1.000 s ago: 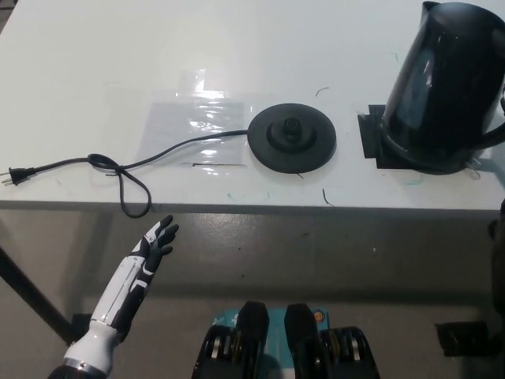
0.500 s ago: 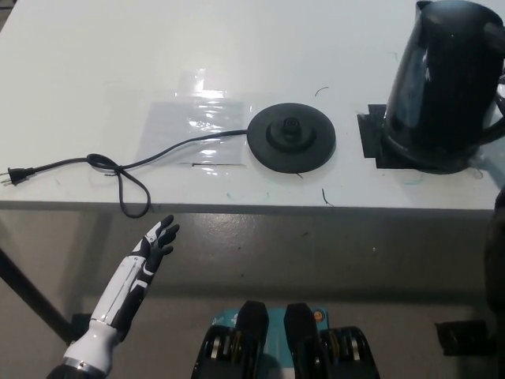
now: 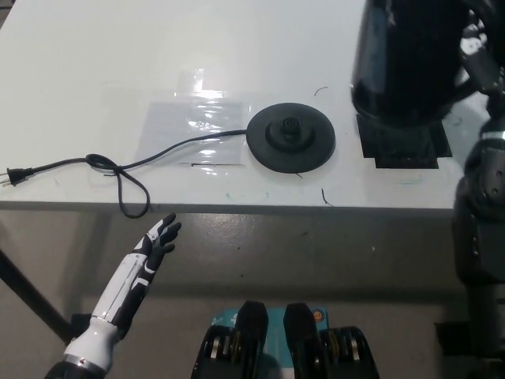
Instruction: A kettle and its base are kept separately on the desk infront of the robot and the robot uses its right hand to lift the kettle by its handle and places it on its base to align it correctly.
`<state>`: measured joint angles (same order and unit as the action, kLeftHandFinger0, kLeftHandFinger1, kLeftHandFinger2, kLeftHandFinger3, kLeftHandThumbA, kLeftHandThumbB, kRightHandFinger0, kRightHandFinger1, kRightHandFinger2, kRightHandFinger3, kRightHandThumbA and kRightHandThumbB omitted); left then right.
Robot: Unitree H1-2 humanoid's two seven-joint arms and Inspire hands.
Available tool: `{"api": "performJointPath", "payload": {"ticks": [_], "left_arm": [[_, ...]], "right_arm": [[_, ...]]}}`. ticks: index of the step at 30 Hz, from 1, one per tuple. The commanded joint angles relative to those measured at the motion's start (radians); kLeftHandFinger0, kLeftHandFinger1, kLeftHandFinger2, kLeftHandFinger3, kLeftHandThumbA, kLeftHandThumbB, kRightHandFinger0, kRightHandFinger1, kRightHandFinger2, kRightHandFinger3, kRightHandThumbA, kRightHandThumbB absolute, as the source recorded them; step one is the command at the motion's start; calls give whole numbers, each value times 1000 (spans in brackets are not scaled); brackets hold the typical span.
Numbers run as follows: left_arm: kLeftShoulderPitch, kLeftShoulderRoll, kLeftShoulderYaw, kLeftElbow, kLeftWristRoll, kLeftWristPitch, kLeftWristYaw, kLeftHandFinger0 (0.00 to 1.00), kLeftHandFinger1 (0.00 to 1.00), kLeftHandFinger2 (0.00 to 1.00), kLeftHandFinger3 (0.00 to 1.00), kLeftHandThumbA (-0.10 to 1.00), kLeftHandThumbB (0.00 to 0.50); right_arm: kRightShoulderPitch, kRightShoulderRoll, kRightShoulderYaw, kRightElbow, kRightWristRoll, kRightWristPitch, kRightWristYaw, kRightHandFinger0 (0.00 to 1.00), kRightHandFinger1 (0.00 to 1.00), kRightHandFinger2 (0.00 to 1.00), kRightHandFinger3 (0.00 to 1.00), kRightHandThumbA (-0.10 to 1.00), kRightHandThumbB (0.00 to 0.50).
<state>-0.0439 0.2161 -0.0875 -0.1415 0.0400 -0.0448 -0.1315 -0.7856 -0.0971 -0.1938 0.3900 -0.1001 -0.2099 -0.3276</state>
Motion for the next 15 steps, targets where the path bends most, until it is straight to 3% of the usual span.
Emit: {"api": "performJointPath", "payload": {"ticks": [1,5,9,15], "left_arm": [[-7,15,16,-25,-11,-26,-14,1000,1000,1000,1000,1000,158],[-4,11,13,-24,-12,-27,-15,1000,1000,1000,1000,1000,149],[-6,15,10,-24,-8,-32,-18,1000,1000,1000,1000,1000,127],[-5,15,10,-31,-8,-16,-20,1000,1000,1000,1000,1000,149]], "right_arm": [[-121,4,28,-63,-68,-68,-52,0,308,769,817,-100,106],[-126,34,62,-88,-110,-31,-63,0,291,733,803,-100,142],[-143,62,86,-67,-122,-43,-71,0,308,742,799,-100,141],[-160,113,110,-59,-138,-18,-81,1,352,792,826,-100,127]]}}
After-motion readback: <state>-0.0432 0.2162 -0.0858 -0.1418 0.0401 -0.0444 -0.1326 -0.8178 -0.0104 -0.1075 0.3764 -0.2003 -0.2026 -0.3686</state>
